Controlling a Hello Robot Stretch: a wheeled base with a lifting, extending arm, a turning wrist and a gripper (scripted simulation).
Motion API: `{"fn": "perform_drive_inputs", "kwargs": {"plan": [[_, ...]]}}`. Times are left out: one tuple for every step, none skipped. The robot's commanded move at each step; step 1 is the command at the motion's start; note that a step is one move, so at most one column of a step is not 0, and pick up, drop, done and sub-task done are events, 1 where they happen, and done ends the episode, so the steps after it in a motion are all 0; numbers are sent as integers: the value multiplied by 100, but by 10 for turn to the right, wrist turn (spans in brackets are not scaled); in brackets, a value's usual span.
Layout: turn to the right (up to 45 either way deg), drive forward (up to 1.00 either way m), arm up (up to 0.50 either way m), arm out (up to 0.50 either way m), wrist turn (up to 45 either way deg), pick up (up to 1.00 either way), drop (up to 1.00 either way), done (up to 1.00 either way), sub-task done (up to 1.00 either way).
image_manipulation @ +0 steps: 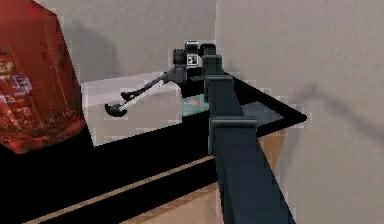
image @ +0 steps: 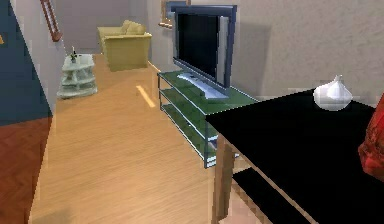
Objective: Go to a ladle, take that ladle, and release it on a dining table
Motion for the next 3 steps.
{"fn": "perform_drive_inputs", "kwargs": {"plan": [[0, 0, 0, -10, 0, 0, 0, 0, 0], [0, 0, 0, 0, -390, 0, 0, 0, 0], [0, 0, 0, -38, 0, 0, 0, 0, 0]]}}
